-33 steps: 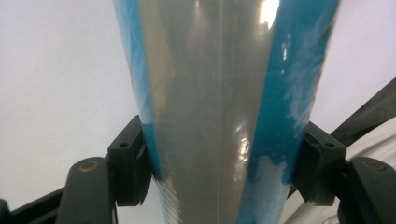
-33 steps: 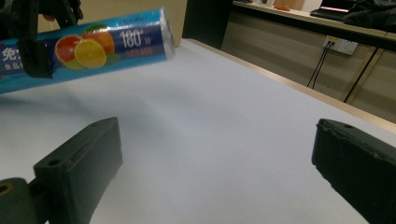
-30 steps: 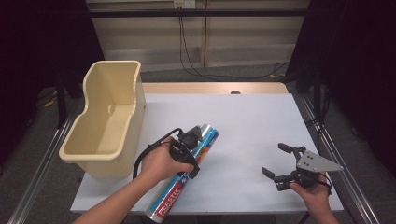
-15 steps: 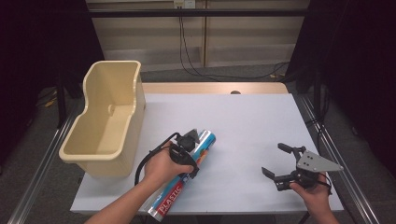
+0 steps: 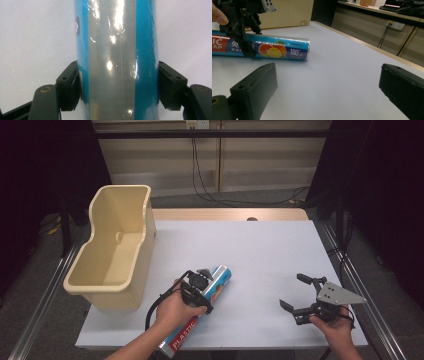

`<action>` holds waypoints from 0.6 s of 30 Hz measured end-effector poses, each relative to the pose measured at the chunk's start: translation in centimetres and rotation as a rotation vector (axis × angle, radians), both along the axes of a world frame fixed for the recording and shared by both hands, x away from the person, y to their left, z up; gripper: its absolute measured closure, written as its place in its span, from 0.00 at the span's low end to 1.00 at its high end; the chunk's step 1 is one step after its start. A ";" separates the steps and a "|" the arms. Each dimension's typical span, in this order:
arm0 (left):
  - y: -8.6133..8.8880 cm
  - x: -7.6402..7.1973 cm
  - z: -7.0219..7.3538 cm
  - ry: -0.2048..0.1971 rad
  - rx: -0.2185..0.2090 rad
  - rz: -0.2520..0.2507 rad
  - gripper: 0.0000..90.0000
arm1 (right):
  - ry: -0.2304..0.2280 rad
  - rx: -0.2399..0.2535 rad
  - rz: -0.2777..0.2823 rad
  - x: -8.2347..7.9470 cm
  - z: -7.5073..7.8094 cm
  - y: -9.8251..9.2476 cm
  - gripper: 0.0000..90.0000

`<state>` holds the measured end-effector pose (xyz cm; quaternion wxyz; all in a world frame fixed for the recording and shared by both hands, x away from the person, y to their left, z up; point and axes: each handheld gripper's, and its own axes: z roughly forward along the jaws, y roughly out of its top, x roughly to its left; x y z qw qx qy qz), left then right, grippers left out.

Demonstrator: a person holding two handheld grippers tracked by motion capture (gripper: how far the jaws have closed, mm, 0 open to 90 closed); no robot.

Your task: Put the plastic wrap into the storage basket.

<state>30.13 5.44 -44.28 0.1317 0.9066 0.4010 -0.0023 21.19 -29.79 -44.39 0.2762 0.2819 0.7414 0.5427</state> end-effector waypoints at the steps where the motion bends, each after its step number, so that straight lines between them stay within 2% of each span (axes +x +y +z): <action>1: 0.0 0.0 -0.4 -0.004 0.001 -0.001 0.30 | -0.001 -0.003 0.001 0.0 0.0 0.0 0.01; 2: 0.1 -0.1 -0.9 -0.005 0.000 -0.001 0.25 | 0.000 -0.003 0.001 0.0 0.0 0.0 0.01; 4: -0.3 -0.4 -0.7 -0.035 0.012 -0.017 0.25 | 0.001 0.001 -0.001 0.0 0.0 0.0 0.01; 5: -0.4 -0.4 -0.6 -0.029 0.007 -0.011 0.34 | -0.002 -0.001 -0.002 0.0 0.0 0.0 0.01; 8: -0.4 -0.3 -0.5 -0.014 0.009 0.012 0.35 | 0.002 -0.002 -0.003 0.0 0.0 0.0 0.01; 11: -0.3 -0.2 -0.2 -0.001 0.019 0.004 0.35 | 0.003 0.007 -0.003 0.0 0.0 -0.1 0.01; 12: -0.2 -0.2 0.0 -0.003 0.021 0.004 0.35 | -0.001 0.006 -0.002 0.0 0.0 -0.1 0.01; 13: -0.1 -0.2 0.2 0.006 0.004 0.021 0.36 | 0.000 0.007 -0.001 0.0 0.0 -0.2 0.01; 14: 0.1 0.0 0.6 -0.006 -0.001 0.015 0.36 | 0.008 0.011 -0.004 0.1 -0.1 -0.2 0.01; 18: 0.8 0.5 2.9 -0.004 -0.027 0.026 0.36 | 0.003 0.004 0.001 0.1 -0.1 -0.2 0.01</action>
